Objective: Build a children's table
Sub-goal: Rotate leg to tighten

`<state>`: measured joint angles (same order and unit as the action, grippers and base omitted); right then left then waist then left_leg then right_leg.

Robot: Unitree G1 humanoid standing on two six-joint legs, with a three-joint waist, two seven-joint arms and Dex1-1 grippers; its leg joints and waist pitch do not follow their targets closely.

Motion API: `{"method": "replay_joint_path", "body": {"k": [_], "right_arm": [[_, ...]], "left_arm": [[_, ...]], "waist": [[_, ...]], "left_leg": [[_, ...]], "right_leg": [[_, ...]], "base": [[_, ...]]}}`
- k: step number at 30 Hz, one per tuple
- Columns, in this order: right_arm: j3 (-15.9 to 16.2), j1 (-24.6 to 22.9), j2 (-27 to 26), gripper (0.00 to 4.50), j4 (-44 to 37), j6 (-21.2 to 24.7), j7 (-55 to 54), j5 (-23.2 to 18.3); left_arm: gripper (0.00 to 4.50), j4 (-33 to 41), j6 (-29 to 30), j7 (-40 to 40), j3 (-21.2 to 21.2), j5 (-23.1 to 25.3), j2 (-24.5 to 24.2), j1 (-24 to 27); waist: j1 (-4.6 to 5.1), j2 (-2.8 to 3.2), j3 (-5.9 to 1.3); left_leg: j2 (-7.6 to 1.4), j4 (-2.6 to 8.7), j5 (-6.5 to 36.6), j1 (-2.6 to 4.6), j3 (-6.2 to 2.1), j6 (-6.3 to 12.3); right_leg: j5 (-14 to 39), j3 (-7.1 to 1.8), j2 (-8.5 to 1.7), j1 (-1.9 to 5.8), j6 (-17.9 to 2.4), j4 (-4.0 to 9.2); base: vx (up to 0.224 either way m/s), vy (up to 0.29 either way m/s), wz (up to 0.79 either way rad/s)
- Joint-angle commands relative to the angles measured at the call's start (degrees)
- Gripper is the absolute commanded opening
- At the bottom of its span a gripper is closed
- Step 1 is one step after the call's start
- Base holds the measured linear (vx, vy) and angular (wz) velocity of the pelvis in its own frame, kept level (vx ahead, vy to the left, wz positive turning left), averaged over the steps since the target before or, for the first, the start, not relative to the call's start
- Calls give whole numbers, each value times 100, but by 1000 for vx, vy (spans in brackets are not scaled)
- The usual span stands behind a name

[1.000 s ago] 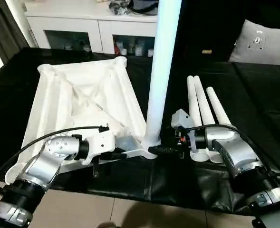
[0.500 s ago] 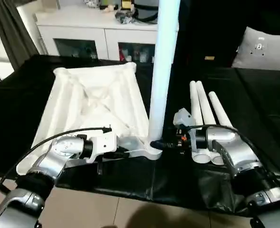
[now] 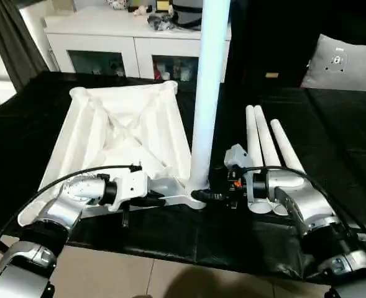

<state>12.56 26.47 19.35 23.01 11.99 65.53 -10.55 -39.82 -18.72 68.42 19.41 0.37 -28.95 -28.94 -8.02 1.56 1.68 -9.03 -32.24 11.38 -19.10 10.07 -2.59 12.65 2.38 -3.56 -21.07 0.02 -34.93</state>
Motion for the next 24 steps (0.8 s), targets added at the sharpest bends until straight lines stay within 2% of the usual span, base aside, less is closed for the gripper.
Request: {"method": "replay_joint_path", "body": {"k": [1,2,3,4,5,6,8,9,10,11,12,14,15,16,17,18,19,20,21,22,24], "right_arm": [[-20,-116,56,407,-234,114,49,-64],[-28,-144,70,409,-274,123,44,-73],[-45,-184,88,409,-334,145,40,-94],[-52,-203,96,432,-363,155,38,-105],[-76,-268,121,444,-456,180,18,-128],[-76,-268,121,448,-456,180,18,-128],[-90,-302,133,450,-504,185,-4,-131],[-103,-326,141,450,-539,178,-34,-123],[-123,-376,154,450,-623,195,-72,-136],[-134,-406,161,450,-679,206,-96,-144],[-142,-449,171,450,-772,243,-131,-164],[-143,-480,179,450,-849,283,-155,-184],[-155,-533,182,450,-961,317,-209,-202],[-155,-533,182,450,-961,317,-209,-202],[-161,-555,182,450,-1001,322,-237,-206],[-161,-581,172,450,-1046,326,-269,-206],[-154,-614,161,450,-1103,339,-296,-209],[-148,-636,154,450,-1144,351,-312,-211],[-139,-680,133,450,-1219,362,-350,-206],[-134,-700,123,450,-1252,368,-367,-203],[-121,-730,102,450,-1302,382,-406,-194]], "left_arm": [[28,695,1041,402,154,-113,-144,271],[44,923,1195,448,136,-196,-184,290],[44,1254,1482,532,122,-337,-253,307],[55,1396,1607,570,115,-398,-282,316],[58,1822,1954,647,93,-556,-364,327],[65,1822,1954,647,93,-556,-364,327],[85,1974,2063,648,79,-599,-382,328],[91,2020,2095,622,65,-614,-361,328],[94,2096,2171,587,43,-616,-325,342],[99,2145,2215,566,30,-617,-307,355],[108,2328,2411,534,6,-629,-311,401],[128,2538,2640,507,-6,-652,-341,455],[142,2780,2859,455,-34,-690,-373,520],[142,2780,2859,455,-34,-690,-373,520],[153,2878,2933,426,-47,-704,-389,549],[173,2939,2978,378,-69,-702,-399,569],[180,3012,3031,356,-90,-698,-420,602],[185,3059,3069,347,-104,-694,-434,625],[185,3140,3116,338,-124,-684,-466,671],[185,3181,3135,336,-134,-683,-480,694],[185,3277,3194,304,-155,-671,-500,733]], "waist": [[13,-53,-170],[17,-42,-183],[8,-24,-224],[10,-25,-284],[16,-40,-308],[15,-57,-361],[-1,-62,-403],[-19,-46,-423],[-20,-47,-416],[-11,-58,-399],[-8,-39,-371],[-1,-35,-347],[14,-29,-303],[14,-29,-303],[27,-22,-247],[39,-24,-202],[44,-29,-170],[54,-30,-143],[52,-38,-159],[51,-42,-170],[53,-38,-195]], "left_leg": [[-524,482,1889,16,-227,-106],[-520,483,1796,2,-217,-100],[-516,464,1487,-39,-191,-65],[-506,405,1032,-54,-158,-22],[-471,325,540,-89,-134,106],[-424,229,-34,-128,-114,290],[-384,132,-525,-164,-91,481],[-384,73,-756,-174,-81,670],[-385,50,-790,-202,-80,732],[-386,38,-726,-258,-82,755],[-412,52,-324,-250,-87,698],[-437,89,-74,-248,-98,610],[-465,145,359,-219,-108,462],[-465,145,359,-219,-108,462],[-478,199,801,-192,-106,279],[-477,240,1104,-169,-109,164],[-477,269,1288,-164,-114,97],[-476,304,1585,-123,-130,-36],[-479,314,1609,-108,-145,-101],[-479,317,1519,-118,-150,-112],[-468,295,1182,-133,-140,-56]], "right_leg": [[2810,-374,-630,-1,-779,570],[2560,-366,-617,6,-867,549],[1871,-340,-575,33,-1006,501],[837,-302,-517,56,-1179,390],[-170,-265,-466,73,-1351,286],[-1144,-246,-440,108,-1472,175],[-2050,-229,-408,107,-1556,84],[-2637,-213,-388,77,-1602,34],[-2773,-209,-389,69,-1621,20],[-2791,-202,-399,83,-1600,10],[-2249,-195,-426,60,-1578,55],[-1812,-200,-453,75,-1530,92],[-919,-205,-463,65,-1482,169],[-919,-205,-463,65,-1482,169],[-94,-228,-474,46,-1419,253],[511,-246,-491,35,-1347,323],[881,-258,-501,36,-1293,366],[1539,-277,-525,36,-1164,422],[1760,-298,-539,48,-1064,440],[1688,-302,-541,62,-1037,430],[1137,-297,-502,56,-1073,379]], "base": [[0,0,0],[0,0,0],[0,0,0],[61,14,-1],[61,14,-1],[73,25,-1],[64,18,0],[54,7,4],[0,0,0],[0,0,0],[0,0,0],[0,0,0],[0,0,0],[0,0,0],[0,0,0],[0,0,0],[0,0,0],[0,0,0],[0,0,0],[0,0,0],[0,0,0]]}}
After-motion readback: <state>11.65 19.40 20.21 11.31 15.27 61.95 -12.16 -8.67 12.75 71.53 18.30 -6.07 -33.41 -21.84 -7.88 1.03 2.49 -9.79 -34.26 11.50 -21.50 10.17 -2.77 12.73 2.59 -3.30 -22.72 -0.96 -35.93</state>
